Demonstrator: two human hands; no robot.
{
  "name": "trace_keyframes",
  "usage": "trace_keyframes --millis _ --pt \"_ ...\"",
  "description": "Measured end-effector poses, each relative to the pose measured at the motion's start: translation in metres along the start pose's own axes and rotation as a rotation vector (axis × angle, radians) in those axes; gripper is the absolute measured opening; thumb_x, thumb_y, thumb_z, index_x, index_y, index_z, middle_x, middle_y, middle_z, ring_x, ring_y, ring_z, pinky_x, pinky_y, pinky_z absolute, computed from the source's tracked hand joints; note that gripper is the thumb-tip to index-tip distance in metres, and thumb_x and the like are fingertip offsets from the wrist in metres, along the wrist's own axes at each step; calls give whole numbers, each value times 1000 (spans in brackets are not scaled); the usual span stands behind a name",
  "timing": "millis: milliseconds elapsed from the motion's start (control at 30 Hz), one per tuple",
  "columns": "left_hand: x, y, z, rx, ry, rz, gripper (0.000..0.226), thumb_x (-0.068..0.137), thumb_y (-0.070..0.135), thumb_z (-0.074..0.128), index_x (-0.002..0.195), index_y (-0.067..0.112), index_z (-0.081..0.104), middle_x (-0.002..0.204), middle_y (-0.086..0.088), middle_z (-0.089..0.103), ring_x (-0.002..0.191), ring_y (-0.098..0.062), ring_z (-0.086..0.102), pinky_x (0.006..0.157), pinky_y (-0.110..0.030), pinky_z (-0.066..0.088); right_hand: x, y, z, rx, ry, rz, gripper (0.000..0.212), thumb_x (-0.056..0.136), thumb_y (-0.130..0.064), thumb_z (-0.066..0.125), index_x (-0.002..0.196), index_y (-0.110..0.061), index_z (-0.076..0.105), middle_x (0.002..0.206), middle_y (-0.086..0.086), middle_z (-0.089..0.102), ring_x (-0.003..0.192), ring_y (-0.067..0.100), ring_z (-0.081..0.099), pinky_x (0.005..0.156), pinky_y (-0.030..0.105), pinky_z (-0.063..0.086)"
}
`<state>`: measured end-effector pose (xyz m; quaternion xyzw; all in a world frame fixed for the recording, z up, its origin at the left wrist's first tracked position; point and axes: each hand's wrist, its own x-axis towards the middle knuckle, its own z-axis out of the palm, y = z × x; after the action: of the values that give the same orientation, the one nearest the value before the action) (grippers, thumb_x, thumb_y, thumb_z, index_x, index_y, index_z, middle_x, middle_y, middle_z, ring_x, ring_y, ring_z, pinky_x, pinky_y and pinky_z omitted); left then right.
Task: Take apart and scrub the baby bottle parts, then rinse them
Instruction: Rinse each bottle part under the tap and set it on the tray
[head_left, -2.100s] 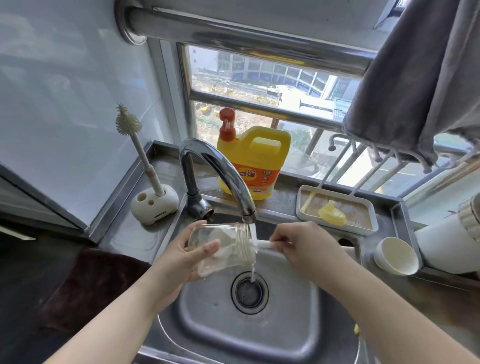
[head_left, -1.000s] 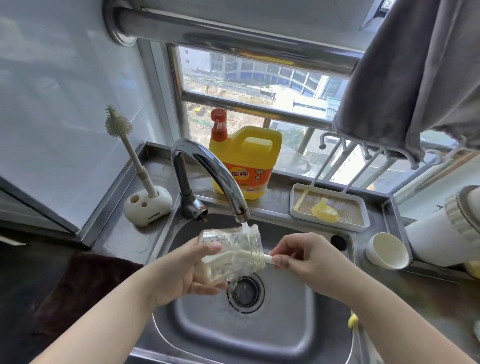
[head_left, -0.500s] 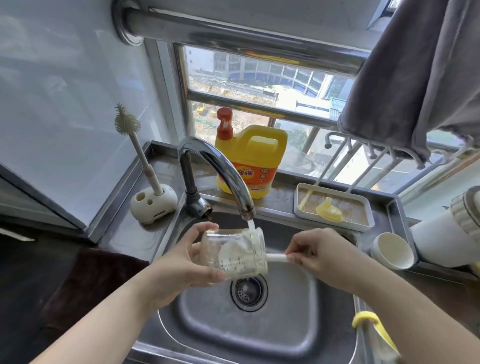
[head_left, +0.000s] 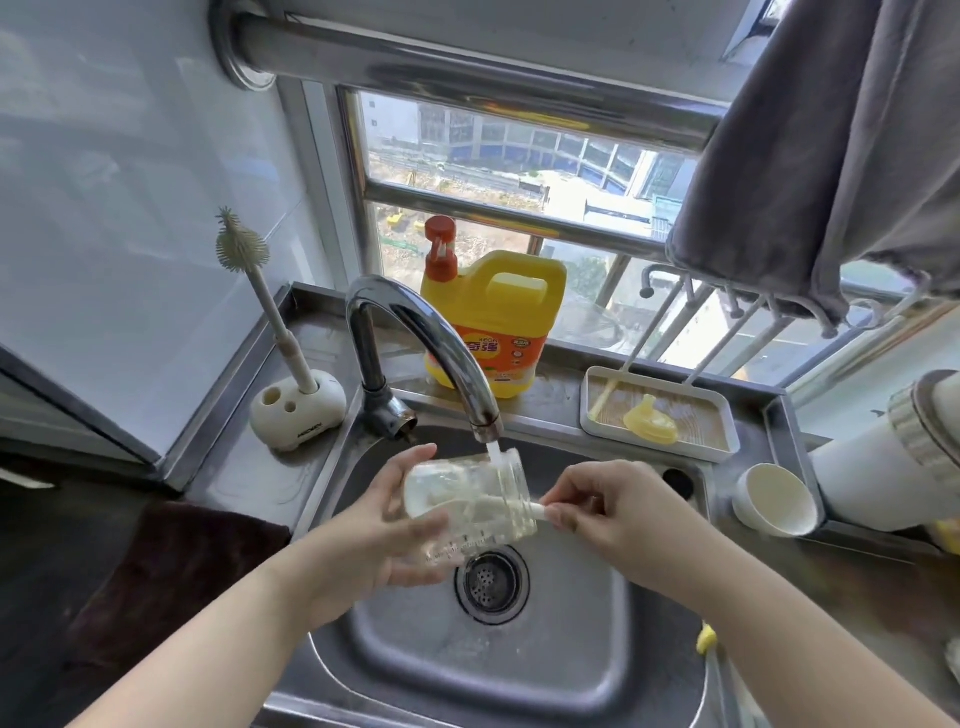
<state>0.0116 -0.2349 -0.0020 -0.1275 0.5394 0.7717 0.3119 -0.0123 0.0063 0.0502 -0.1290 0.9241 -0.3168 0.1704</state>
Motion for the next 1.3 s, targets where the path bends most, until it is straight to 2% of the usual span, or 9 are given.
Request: trace_keyframes --millis 67,133,267,367,567,833,967,1067,1300 --pt "5 0 -1 -139 70 -96 42 84 50 55 123 36 53 129 -14 53 110 -39 56 77 -55 55 0 0 2 3 5 0 6 84 -27 67 79 -25 71 65 -33 58 58 0 50 53 14 36" --pt "8 -1 -3 -198 111 -147 52 86 53 47 127 22 50 127 -19 59 112 -43 56 75 -54 56 2 -1 4 21 3 -16 6 84 -27 68 80 -26 71 66 -32 58 59 -2 51 54 13 37" --pt "2 0 -13 -170 80 -167 66 71 46 72 125 11 57 122 -20 63 108 -39 60 69 -41 60 3 -7 6 12 -32 -28 6 85 -29 68 81 -26 71 65 -36 56 60 -5 51 56 12 38" --pt "0 -4 -20 -93 54 -85 70 61 46 79 121 14 61 121 -19 63 112 -42 58 86 -50 52 3 -6 -1 -77 -154 -11 6 85 -30 67 81 -28 71 64 -24 59 60 -1 52 56 16 41" --pt "-1 0 -9 -71 60 13 68 55 39 79 118 21 62 116 -15 67 102 -37 65 72 -45 59 13 -9 -1 -284 1 -39 10 88 -30 58 90 -28 68 89 -12 68 84 9 61 78 32 52" --pt "0 -3 -11 -102 65 41 66 57 39 76 119 20 61 118 -16 66 104 -37 64 72 -45 58 13 -9 -12 -400 40 -67 14 91 -28 53 94 -28 67 94 -14 65 86 9 59 76 28 48" --pt "2 -3 -11 -109 35 43 64 56 37 79 116 18 63 118 -20 64 100 -39 65 70 -44 58 11 -10 -14 -388 -92 -18 14 90 -30 54 94 -29 67 97 -12 67 91 12 60 80 30 50" --pt "4 -3 -13 -108 43 53 68 56 39 80 119 22 62 121 -18 63 107 -39 62 73 -44 57 15 -5 -20 -384 55 -5 12 89 -28 55 90 -28 67 92 -10 67 89 14 60 79 33 50" --pt "5 -8 -12 -129 18 35 84 51 28 83 128 22 50 120 -15 65 106 -40 63 73 -46 58 13 -6 -16 -254 -83 32 10 88 -25 60 87 -25 69 86 -12 66 80 7 60 79 29 51"
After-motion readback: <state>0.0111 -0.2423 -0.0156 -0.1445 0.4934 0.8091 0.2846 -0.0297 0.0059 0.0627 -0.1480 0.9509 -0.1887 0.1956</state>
